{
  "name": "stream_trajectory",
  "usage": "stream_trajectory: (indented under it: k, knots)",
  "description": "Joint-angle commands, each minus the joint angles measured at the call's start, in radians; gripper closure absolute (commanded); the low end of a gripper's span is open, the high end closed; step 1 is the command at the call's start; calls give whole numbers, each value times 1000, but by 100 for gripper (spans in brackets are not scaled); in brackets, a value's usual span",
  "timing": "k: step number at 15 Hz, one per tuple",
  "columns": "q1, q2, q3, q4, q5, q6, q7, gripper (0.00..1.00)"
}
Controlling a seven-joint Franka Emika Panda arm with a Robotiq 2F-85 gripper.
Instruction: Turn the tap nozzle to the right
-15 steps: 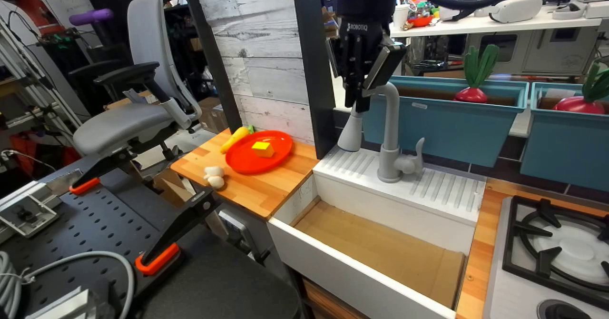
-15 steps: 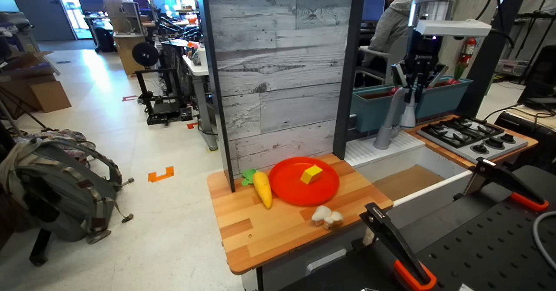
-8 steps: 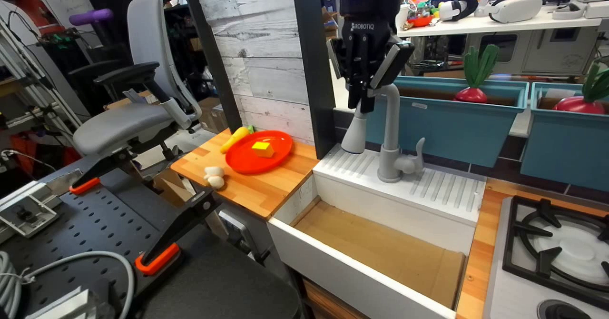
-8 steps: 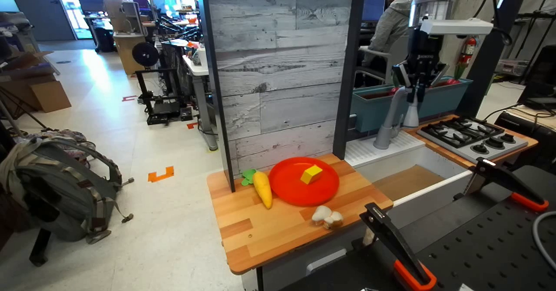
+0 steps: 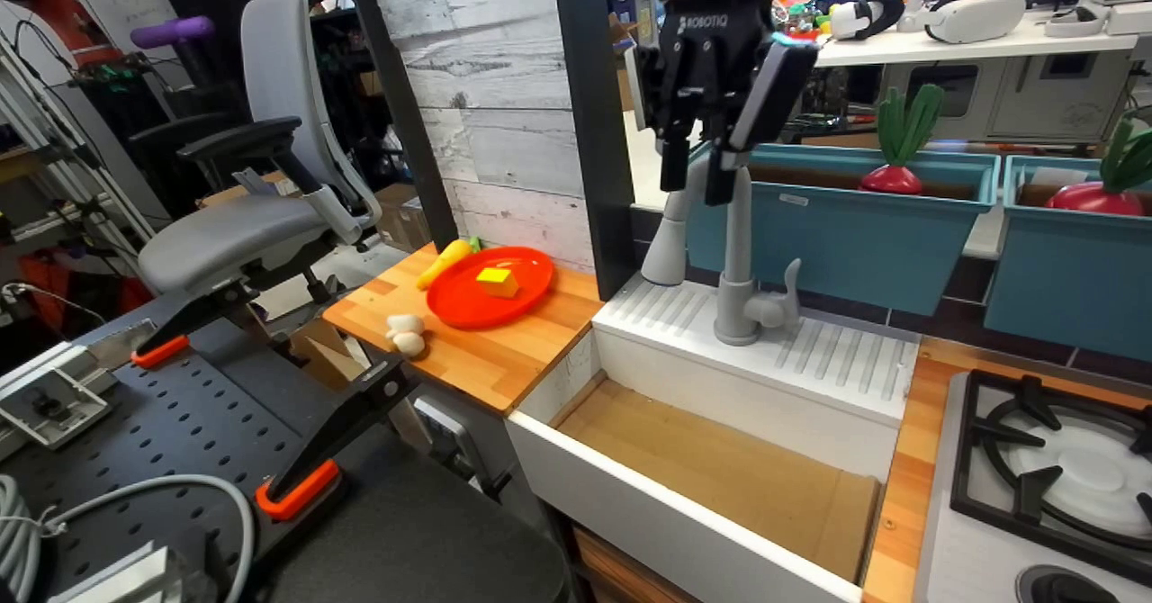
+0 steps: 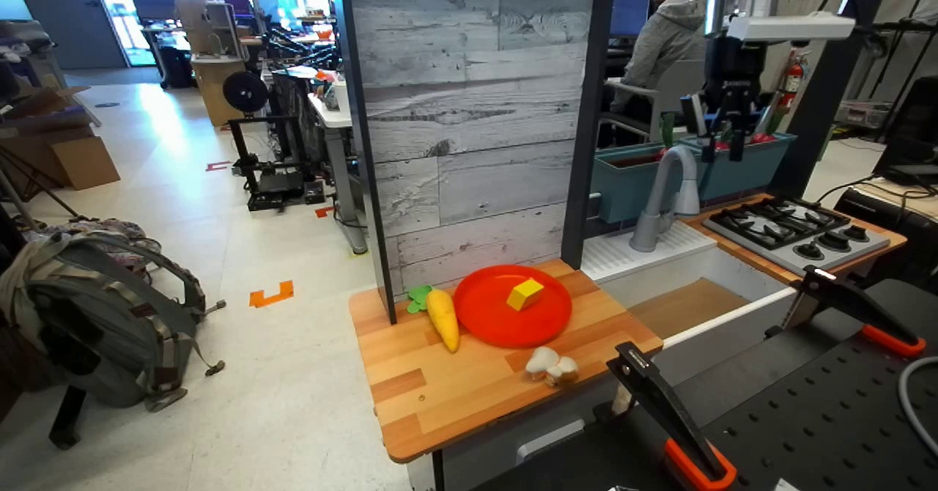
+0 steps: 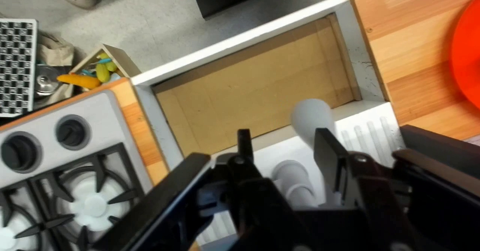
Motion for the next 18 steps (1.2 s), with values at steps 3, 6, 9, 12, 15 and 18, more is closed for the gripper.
stream_trajectory:
  k: [3,6,9,12,15,18]
  knots:
    - [-68,-71,-42,32,-101,-152,-25,7]
    - [-84,-131,-23,-18,-96,-138,-52,0]
    - [-70,-228,5,-123,-73,-80,-71,0]
    - [-41,-372,51,-288,-49,-10,-87,0]
    - [-7,-501,92,-440,-28,80,-121,0]
    - [19,-465,87,-397,-50,58,-87,0]
